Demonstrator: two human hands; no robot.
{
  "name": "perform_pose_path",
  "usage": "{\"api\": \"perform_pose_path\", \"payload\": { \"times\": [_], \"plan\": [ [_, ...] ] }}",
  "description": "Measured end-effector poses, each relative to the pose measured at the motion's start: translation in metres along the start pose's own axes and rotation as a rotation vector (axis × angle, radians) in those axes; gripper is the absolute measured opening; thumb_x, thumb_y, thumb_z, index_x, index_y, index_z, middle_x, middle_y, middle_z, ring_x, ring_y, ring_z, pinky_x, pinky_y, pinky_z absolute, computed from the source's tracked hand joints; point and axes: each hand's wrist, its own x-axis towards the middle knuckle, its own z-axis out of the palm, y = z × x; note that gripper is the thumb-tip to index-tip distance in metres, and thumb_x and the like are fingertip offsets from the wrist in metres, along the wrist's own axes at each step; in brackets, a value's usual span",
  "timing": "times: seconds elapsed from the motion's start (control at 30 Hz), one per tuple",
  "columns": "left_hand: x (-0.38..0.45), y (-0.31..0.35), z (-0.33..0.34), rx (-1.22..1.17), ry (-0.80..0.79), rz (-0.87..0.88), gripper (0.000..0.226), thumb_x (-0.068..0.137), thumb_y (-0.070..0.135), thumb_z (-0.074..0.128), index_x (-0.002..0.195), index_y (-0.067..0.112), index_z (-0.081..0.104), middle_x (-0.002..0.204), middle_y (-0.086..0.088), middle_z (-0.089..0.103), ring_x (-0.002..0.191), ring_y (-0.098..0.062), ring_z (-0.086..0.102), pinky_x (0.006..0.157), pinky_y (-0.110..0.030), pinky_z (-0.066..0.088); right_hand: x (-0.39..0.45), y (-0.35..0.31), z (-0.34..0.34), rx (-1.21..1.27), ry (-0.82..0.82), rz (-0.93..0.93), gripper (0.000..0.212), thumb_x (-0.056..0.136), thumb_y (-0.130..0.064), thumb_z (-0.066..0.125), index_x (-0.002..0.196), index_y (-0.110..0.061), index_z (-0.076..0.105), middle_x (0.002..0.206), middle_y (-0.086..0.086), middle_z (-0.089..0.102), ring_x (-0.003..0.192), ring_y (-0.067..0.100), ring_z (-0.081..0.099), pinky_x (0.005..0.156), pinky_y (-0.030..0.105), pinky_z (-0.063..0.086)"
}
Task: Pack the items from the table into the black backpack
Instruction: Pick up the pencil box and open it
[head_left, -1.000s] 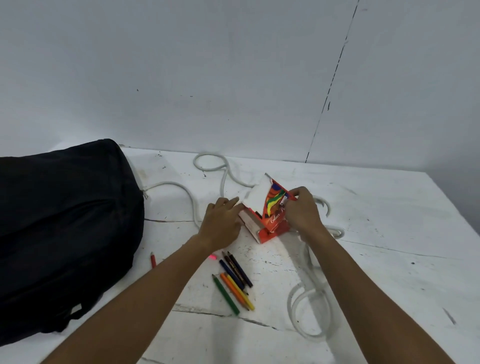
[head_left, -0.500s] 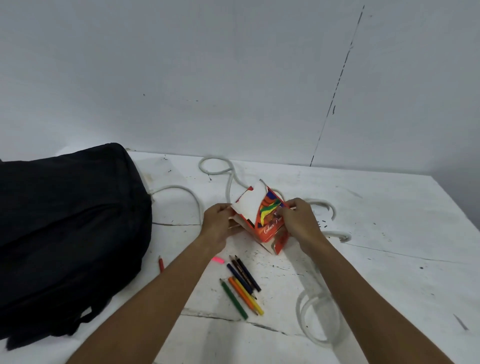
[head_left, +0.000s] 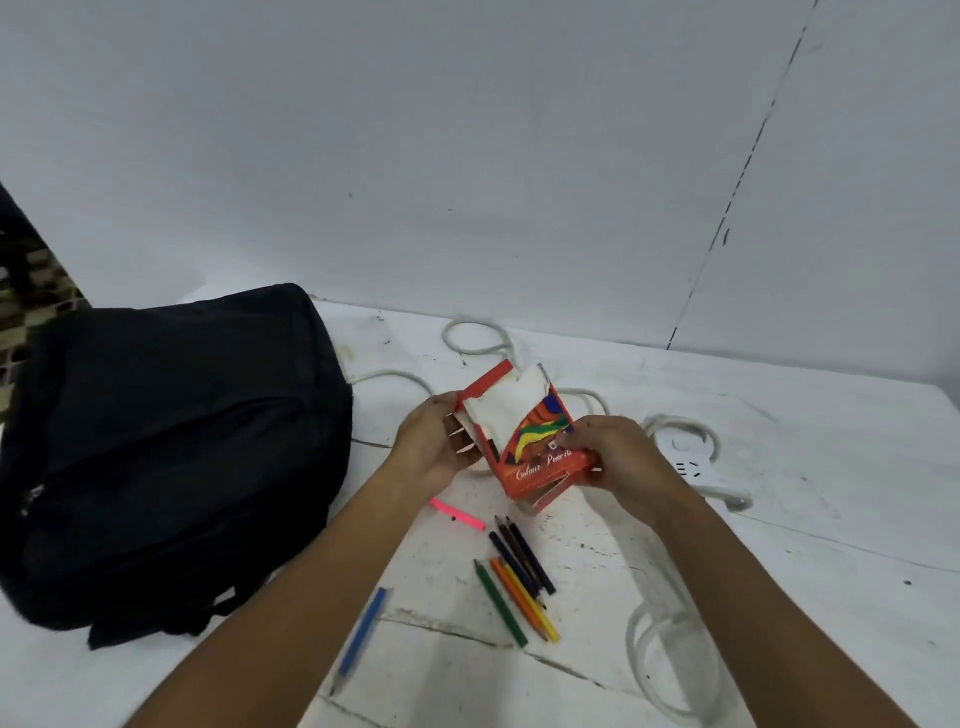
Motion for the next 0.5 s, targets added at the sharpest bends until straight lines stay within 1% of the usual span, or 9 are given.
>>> {"api": "perform_pose_path", "payload": {
  "times": [0.07, 0.13, 0.17, 0.2, 0.27, 0.33, 0.4, 0.47, 0.5],
  "plan": [
    [-0.004, 0.002, 0.0, -0.043, -0.023, -0.011, 0.021, 0.098, 0.03, 0.051, 0.098, 0.011, 0.059, 0.079, -0.006, 0.068, 0.069, -0.021, 0.064, 0.058, -0.033, 0.051, -0.001, 0.001, -0.001, 0.112, -0.063, 0.025, 0.007, 0.082, -0.001, 0.062, 0.075, -0.004, 0.061, 0.077, 0.013, 0.067, 0.074, 0.024, 0.064, 0.081, 0.044, 0.053],
    [-0.011, 0.003, -0.001, -0.032, -0.102, -0.031, 0.03, 0.095, 0.041, 0.051, 0.098, 0.013, 0.061, 0.085, -0.008, 0.068, 0.076, -0.025, 0.064, 0.066, -0.038, 0.052, -0.002, 0.0, 0.0, 0.215, -0.088, 0.026, 0.001, 0.083, 0.0, 0.061, 0.083, -0.001, 0.061, 0.088, 0.019, 0.067, 0.084, 0.031, 0.064, 0.089, 0.052, 0.051],
    [-0.015, 0.002, 0.0, -0.012, -0.146, -0.046, 0.034, 0.094, 0.045, 0.051, 0.098, 0.014, 0.061, 0.086, -0.009, 0.067, 0.078, -0.027, 0.064, 0.069, -0.041, 0.053, -0.002, 0.0, 0.0, 0.24, -0.084, 0.022, 0.004, 0.083, 0.0, 0.06, 0.087, 0.001, 0.06, 0.092, 0.021, 0.066, 0.087, 0.033, 0.063, 0.091, 0.054, 0.05],
    [-0.019, 0.0, 0.0, 0.006, -0.183, -0.058, 0.036, 0.092, 0.048, 0.051, 0.099, 0.014, 0.061, 0.087, -0.011, 0.066, 0.078, -0.029, 0.064, 0.069, -0.042, 0.054, -0.002, 0.001, 0.002, 0.249, -0.075, 0.018, 0.006, 0.084, 0.0, 0.059, 0.089, 0.002, 0.06, 0.093, 0.021, 0.066, 0.086, 0.032, 0.063, 0.091, 0.053, 0.05],
    [-0.027, -0.007, 0.001, 0.051, -0.222, -0.066, 0.042, 0.088, 0.052, 0.054, 0.105, 0.014, 0.062, 0.091, -0.013, 0.067, 0.079, -0.03, 0.066, 0.066, -0.043, 0.056, -0.003, 0.002, 0.004, 0.239, -0.051, 0.012, 0.003, 0.085, 0.0, 0.058, 0.086, 0.0, 0.061, 0.086, 0.016, 0.067, 0.078, 0.026, 0.065, 0.084, 0.046, 0.053],
    [-0.031, -0.014, 0.002, 0.094, -0.219, -0.028, 0.043, 0.087, 0.045, 0.059, 0.116, 0.013, 0.06, 0.094, -0.012, 0.07, 0.079, -0.028, 0.069, 0.063, -0.04, 0.057, -0.003, 0.003, 0.006, 0.189, -0.024, 0.011, 0.006, 0.084, -0.001, 0.059, 0.08, -0.002, 0.063, 0.078, 0.012, 0.068, 0.071, 0.021, 0.066, 0.073, 0.037, 0.056],
    [-0.031, -0.02, 0.002, 0.132, -0.186, 0.035, 0.036, 0.092, 0.025, 0.059, 0.125, 0.011, 0.056, 0.099, -0.01, 0.071, 0.081, -0.026, 0.069, 0.061, -0.039, 0.058, -0.004, 0.005, 0.007, 0.115, 0.0, 0.005, 0.007, 0.082, -0.001, 0.061, 0.076, -0.003, 0.063, 0.077, 0.012, 0.068, 0.068, 0.018, 0.066, 0.066, 0.032, 0.056],
    [-0.031, -0.023, 0.0, 0.154, -0.152, 0.065, 0.032, 0.095, 0.01, 0.054, 0.127, 0.012, 0.054, 0.104, -0.011, 0.07, 0.085, -0.027, 0.068, 0.063, -0.041, 0.058, -0.006, 0.007, 0.008, 0.056, 0.016, -0.014, 0.006, 0.081, -0.001, 0.063, 0.082, -0.006, 0.061, 0.08, 0.012, 0.069, 0.068, 0.018, 0.067, 0.062, 0.031, 0.056],
    [-0.032, -0.024, -0.001, 0.155, -0.142, 0.07, 0.032, 0.095, 0.006, 0.053, 0.127, 0.012, 0.054, 0.108, -0.012, 0.07, 0.086, -0.028, 0.068, 0.064, -0.041, 0.058, -0.006, 0.007, 0.008, 0.048, 0.026, -0.025, 0.013, 0.081, -0.002, 0.066, 0.09, -0.009, 0.059, 0.085, 0.012, 0.07, 0.071, 0.02, 0.069, 0.063, 0.033, 0.056]
  ]
}}
